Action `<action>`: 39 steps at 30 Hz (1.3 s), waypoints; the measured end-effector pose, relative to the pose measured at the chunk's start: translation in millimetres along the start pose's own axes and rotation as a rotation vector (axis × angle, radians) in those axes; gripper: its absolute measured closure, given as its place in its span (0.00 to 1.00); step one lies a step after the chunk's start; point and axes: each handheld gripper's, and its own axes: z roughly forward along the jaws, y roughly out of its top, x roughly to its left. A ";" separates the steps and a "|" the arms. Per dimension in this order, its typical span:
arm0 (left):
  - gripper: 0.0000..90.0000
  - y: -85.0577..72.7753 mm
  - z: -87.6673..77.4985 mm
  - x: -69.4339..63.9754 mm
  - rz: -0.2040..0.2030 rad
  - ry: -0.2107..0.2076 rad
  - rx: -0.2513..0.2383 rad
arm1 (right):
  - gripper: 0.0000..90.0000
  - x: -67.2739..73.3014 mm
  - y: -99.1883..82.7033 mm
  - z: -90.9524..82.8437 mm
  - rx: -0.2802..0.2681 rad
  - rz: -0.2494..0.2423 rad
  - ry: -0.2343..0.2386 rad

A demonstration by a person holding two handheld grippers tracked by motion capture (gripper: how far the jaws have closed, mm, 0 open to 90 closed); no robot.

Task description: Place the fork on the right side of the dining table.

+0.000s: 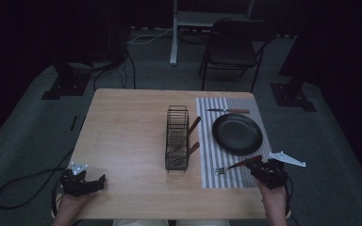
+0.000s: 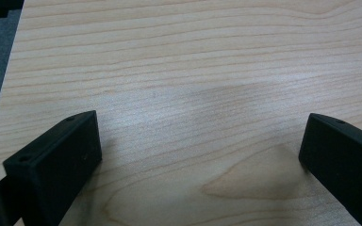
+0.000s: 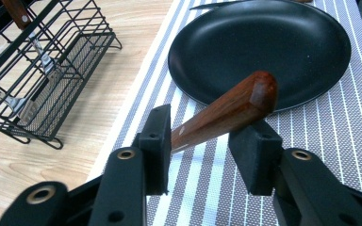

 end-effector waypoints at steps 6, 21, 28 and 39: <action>0.00 -0.1 -0.1 -0.2 -0.001 0.002 0.000 | 0.63 -6.0 -4.6 1.2 0.004 -0.007 0.007; 0.00 -0.1 -0.1 -0.2 -0.002 0.002 0.000 | 0.56 -37.3 -28.2 14.1 0.049 0.050 0.008; 0.00 -0.1 -0.1 -0.1 -0.001 0.002 0.001 | 0.55 -59.1 -43.8 31.8 0.083 0.105 0.000; 0.00 -0.1 -0.1 -0.2 -0.002 0.002 0.001 | 0.45 -55.8 -60.6 46.3 0.123 0.030 -0.084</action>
